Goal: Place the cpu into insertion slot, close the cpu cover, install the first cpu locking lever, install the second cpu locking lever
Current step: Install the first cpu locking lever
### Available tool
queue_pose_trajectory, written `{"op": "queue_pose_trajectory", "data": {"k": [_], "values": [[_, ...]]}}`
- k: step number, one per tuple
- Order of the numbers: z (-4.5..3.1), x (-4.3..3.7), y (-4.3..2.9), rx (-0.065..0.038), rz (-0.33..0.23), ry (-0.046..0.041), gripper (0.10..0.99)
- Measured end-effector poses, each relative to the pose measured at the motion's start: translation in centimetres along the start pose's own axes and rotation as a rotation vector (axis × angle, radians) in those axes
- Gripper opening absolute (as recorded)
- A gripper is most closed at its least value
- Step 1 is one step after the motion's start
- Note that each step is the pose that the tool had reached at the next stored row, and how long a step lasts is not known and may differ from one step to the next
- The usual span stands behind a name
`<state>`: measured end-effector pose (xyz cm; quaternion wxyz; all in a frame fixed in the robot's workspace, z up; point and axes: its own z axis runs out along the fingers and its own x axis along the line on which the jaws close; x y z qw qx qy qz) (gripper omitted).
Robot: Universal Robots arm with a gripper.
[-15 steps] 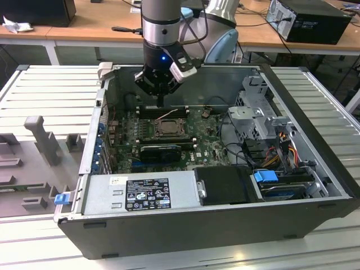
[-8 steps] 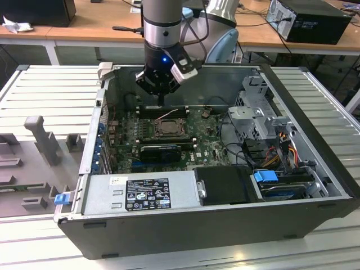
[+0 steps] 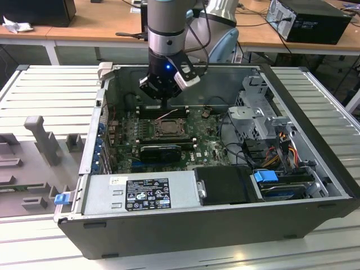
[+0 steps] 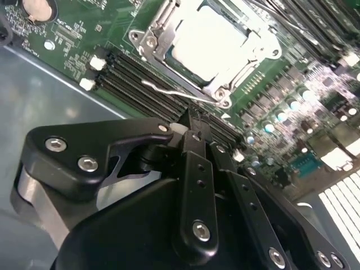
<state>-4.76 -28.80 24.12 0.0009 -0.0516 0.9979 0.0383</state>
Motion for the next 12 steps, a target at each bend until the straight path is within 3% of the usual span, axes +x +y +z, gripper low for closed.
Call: {"op": "queue_pose_trajectory", "data": {"k": [3, 12], "values": [[0.59, -0.60, -0.10, 0.000, 0.000, 0.0000, 0.106], [0.98, -1.33, -0.15, -0.005, 0.000, -0.0005, 0.106]]}}
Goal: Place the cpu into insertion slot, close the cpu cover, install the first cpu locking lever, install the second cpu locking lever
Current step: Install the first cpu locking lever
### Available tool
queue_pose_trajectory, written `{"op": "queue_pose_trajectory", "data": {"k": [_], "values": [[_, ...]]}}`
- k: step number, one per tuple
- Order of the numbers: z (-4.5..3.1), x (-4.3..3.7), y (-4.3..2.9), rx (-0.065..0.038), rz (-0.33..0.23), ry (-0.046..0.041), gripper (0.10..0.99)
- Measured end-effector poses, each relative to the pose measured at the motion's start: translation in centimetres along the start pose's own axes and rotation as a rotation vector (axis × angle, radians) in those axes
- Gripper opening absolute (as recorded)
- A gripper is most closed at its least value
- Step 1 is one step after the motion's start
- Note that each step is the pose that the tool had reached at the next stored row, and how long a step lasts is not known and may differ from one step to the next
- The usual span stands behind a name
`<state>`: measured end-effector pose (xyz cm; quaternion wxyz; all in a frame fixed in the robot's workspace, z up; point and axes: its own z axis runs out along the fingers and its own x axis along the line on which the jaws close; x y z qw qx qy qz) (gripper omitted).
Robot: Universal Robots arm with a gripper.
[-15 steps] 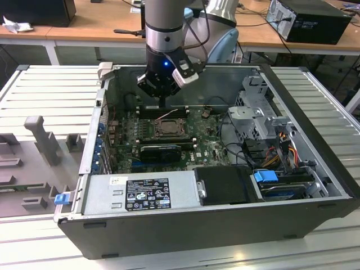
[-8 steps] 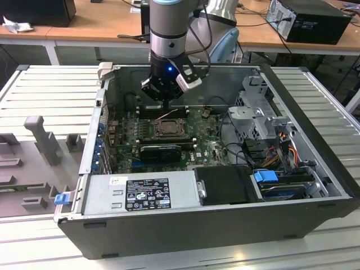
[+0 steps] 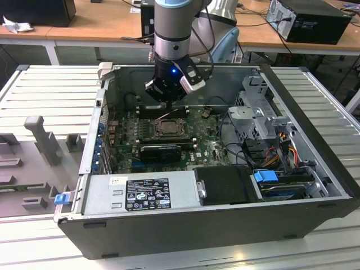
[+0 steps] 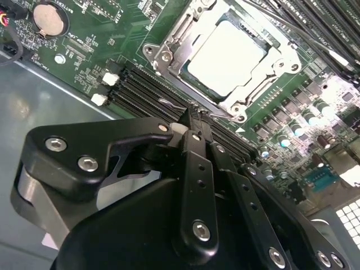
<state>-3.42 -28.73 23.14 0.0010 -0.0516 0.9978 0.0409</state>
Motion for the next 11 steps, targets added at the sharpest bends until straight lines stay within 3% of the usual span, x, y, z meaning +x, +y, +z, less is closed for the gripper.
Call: {"op": "queue_pose_trajectory", "data": {"k": [11], "values": [[0.55, -0.57, 0.14, -0.004, 0.000, 0.0002, 0.106]]}}
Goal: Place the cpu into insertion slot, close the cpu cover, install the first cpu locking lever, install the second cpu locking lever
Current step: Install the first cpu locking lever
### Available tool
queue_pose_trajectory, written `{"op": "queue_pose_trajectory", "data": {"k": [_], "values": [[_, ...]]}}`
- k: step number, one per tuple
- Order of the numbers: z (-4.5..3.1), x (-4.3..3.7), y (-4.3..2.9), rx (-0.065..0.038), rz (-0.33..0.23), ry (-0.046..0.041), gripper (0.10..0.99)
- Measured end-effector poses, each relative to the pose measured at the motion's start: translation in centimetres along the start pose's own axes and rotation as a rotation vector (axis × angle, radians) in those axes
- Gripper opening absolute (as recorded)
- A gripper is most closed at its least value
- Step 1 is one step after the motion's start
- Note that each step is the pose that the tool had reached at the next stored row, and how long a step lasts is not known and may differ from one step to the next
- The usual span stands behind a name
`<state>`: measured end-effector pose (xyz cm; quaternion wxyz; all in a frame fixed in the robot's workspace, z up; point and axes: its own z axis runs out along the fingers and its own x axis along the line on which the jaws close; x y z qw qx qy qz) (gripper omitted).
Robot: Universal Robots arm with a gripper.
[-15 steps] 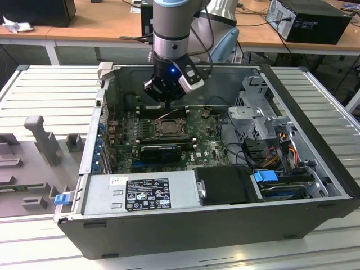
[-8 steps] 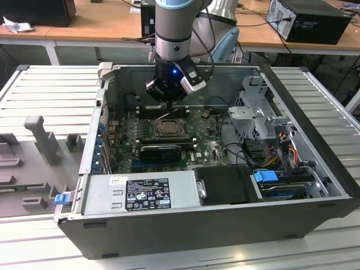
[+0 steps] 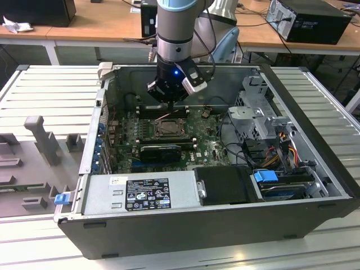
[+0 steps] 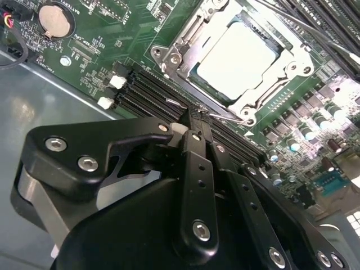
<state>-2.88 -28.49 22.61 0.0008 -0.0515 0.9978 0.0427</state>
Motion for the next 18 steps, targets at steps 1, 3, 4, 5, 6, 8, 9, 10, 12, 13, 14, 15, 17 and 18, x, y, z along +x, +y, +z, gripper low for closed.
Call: {"op": "queue_pose_trajectory", "data": {"k": [1, 3, 4, 5, 6, 8, 9, 10, 12, 13, 14, 15, 17, 18], "values": [[0.08, -0.07, 0.00, 0.000, 0.000, 0.0000, 0.106], [0.22, -0.19, -0.01, 0.000, 0.000, 0.0003, 0.106], [0.28, -0.25, -0.01, 0.000, 0.000, 0.0003, 0.106], [0.36, -0.33, -0.01, 0.000, 0.000, 0.0005, 0.106], [0.43, -0.40, -0.01, 0.000, 0.000, 0.0007, 0.106], [0.57, -0.53, -0.02, 0.000, 0.000, 0.0011, 0.106], [0.65, -0.59, -0.02, 0.000, 0.000, 0.0012, 0.106], [0.72, -0.65, -0.03, 0.000, 0.000, 0.0012, 0.106], [0.92, -0.80, -0.03, 0.000, 0.000, 0.0015, 0.106], [0.98, -0.84, -0.04, 0.000, 0.000, 0.0016, 0.106], [1.06, -0.88, -0.05, 0.000, 0.000, 0.0017, 0.106], [1.12, -0.90, -0.05, 0.000, 0.000, 0.0016, 0.106], [1.18, -0.90, -0.06, 0.000, 0.000, 0.0017, 0.106], [1.18, -0.91, -0.09, 0.000, 0.000, 0.0018, 0.106]]}}
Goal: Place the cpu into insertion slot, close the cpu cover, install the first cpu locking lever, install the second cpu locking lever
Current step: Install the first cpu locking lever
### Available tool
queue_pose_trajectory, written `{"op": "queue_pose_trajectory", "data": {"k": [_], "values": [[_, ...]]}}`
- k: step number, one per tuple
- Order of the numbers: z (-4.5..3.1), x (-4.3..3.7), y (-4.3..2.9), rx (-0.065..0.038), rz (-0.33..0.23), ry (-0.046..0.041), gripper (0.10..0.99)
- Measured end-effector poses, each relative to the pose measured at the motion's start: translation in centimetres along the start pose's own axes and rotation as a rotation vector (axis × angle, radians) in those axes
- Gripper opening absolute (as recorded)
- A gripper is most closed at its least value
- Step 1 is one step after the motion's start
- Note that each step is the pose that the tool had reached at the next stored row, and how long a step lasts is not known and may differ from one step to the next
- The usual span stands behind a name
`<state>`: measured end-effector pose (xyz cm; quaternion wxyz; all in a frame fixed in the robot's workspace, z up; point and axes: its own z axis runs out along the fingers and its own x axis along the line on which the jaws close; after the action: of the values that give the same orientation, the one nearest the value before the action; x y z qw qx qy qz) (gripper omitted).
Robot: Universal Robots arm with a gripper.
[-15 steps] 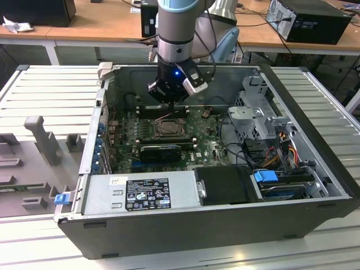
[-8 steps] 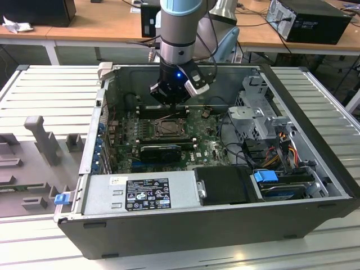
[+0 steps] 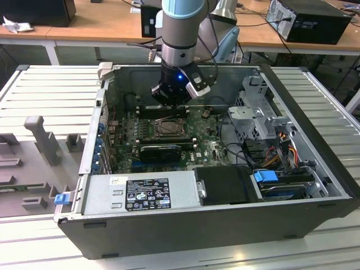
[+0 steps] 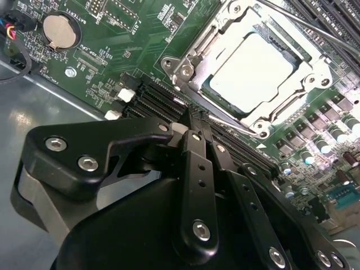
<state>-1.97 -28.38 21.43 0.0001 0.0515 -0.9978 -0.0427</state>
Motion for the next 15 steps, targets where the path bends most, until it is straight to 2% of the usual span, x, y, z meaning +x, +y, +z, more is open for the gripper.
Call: {"op": "queue_pose_trajectory", "data": {"k": [11, 15], "values": [[0.50, 0.00, -0.12, 0.000, 0.000, -0.0001, 0.106], [0.70, -0.02, -0.14, 0.004, 0.000, 0.0002, 0.106]]}}
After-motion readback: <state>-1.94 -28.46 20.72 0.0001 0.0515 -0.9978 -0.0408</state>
